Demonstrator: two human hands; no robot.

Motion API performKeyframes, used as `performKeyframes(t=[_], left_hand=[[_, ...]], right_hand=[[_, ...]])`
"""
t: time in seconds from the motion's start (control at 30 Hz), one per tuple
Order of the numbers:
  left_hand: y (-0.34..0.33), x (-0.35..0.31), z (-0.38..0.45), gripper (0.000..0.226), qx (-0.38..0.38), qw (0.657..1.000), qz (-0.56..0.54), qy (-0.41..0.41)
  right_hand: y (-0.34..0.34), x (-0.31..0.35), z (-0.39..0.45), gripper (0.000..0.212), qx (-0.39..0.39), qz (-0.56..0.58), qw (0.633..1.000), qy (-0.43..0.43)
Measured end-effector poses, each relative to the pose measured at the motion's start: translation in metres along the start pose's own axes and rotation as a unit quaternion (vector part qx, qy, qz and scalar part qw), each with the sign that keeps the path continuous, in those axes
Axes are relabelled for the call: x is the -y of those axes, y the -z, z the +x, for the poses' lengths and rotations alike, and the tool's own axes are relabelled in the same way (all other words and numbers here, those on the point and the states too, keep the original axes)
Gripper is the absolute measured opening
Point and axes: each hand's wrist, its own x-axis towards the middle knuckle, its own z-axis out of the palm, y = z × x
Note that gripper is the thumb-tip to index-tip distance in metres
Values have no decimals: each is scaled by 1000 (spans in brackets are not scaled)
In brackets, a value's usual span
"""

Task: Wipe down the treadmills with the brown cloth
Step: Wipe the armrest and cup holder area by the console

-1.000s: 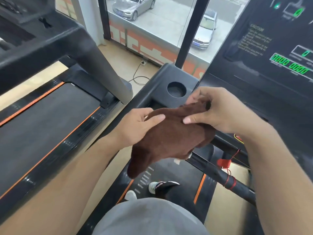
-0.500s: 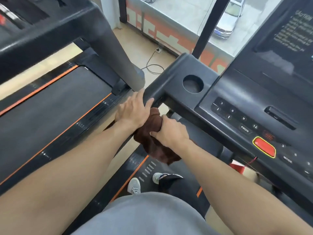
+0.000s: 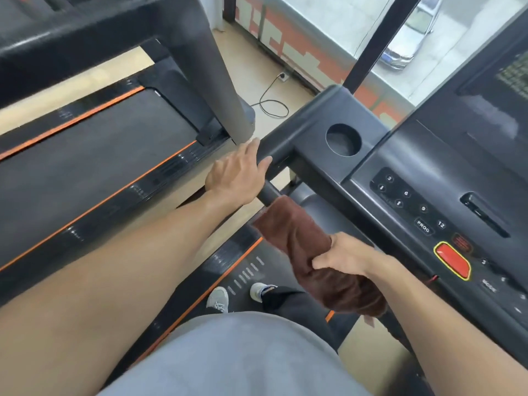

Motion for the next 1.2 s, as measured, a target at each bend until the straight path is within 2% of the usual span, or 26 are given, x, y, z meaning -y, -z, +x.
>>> performKeyframes(t=[0.1, 0.23, 0.3, 0.43, 0.53, 0.63, 0.7, 0.8, 0.9, 0.97, 1.07, 1.13, 1.2], left_hand=[[1, 0, 3, 60, -2, 1000, -10, 6], [5, -1, 1, 56, -9, 999, -47, 14], [7, -1, 1, 54, -10, 997, -72, 23], [3, -3, -2, 54, -11, 999, -33, 29], [2, -5, -3, 55, -7, 999, -10, 31], [5, -2, 3, 51, 5, 994, -74, 75], [8, 1, 10, 46, 12, 978, -158, 138], [10, 1, 14, 50, 6, 969, -191, 159], [11, -2, 11, 50, 0, 970, -184, 157], [10, -3, 11, 50, -3, 970, -183, 160], [9, -2, 12, 50, -7, 972, -176, 156], [7, -1, 13, 49, -10, 973, -171, 153], [7, -1, 13, 49, -12, 974, -171, 148]], right_hand=[[-9, 11, 8, 24, -77, -40, 996, 25], [-18, 82, 35, 43, -208, -86, 968, 112], [-17, 110, 42, 53, -235, -111, 957, 129], [-14, 97, 47, 46, -199, -77, 969, 126], [-4, 62, 37, 36, -100, -38, 991, 79], [1, 28, 19, 25, -27, 50, 997, 53], [-6, 25, 17, 38, -93, 10, 991, 92], [-30, 48, 29, 61, -262, -139, 943, 151], [-48, 78, 40, 59, -359, -195, 894, 183], [-54, 86, 43, 54, -398, -195, 875, 197], [-50, 99, 39, 46, -413, -47, 893, 174], [-45, 109, 38, 51, -395, 47, 909, 127], [-36, 111, 43, 62, -336, 16, 935, 111]])
